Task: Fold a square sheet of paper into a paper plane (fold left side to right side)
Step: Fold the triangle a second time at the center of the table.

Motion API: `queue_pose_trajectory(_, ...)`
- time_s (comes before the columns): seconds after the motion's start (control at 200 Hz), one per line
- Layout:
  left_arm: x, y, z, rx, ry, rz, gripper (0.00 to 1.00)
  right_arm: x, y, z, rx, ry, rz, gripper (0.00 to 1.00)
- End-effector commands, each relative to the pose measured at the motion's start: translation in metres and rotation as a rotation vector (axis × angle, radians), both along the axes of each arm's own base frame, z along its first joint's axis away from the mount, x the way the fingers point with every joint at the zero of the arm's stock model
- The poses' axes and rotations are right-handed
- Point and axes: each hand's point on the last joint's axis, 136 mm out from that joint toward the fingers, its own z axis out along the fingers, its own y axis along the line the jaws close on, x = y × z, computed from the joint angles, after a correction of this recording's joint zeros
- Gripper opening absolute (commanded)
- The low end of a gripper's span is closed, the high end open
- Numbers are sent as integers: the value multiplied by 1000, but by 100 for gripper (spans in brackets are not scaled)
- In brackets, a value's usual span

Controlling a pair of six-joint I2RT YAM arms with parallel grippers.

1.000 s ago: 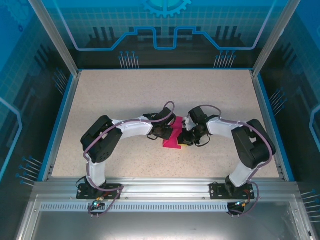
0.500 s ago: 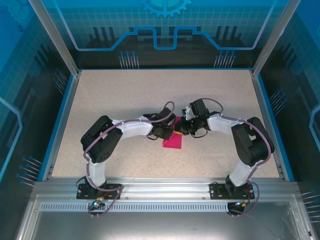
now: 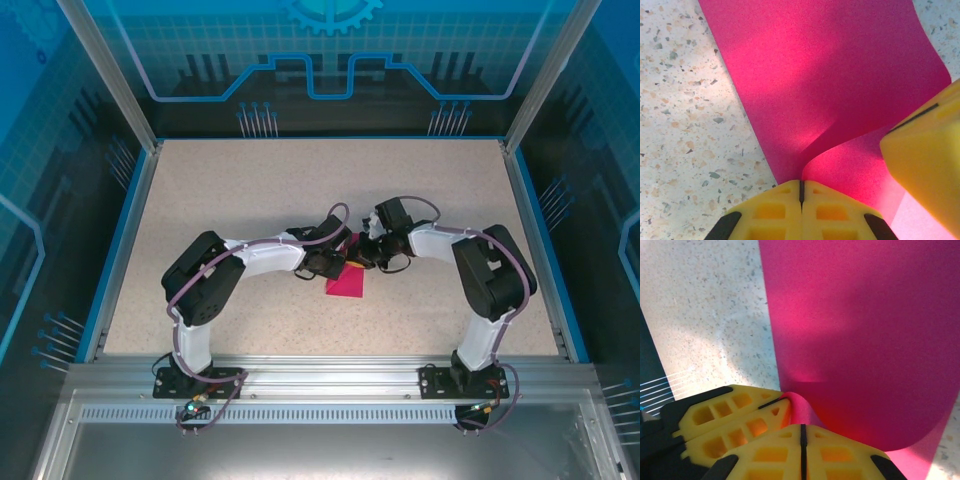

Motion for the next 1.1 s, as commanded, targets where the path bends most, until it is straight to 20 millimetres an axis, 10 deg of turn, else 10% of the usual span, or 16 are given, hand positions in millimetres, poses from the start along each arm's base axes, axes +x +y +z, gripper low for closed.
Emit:
queue_pose_trajectory(0.0, -6, 4, -6, 19, 22, 3, 0, -3, -3, -12, -43, 13, 16, 9)
queue_pose_trajectory(0.77, -6, 7, -5, 28, 21, 10, 0, -15, -20, -42, -131, 46, 31, 9)
queue_pose_trajectory(1.095, -5, 6, 28, -17, -25, 14, 18, -27, -33, -59, -169, 69, 34, 9)
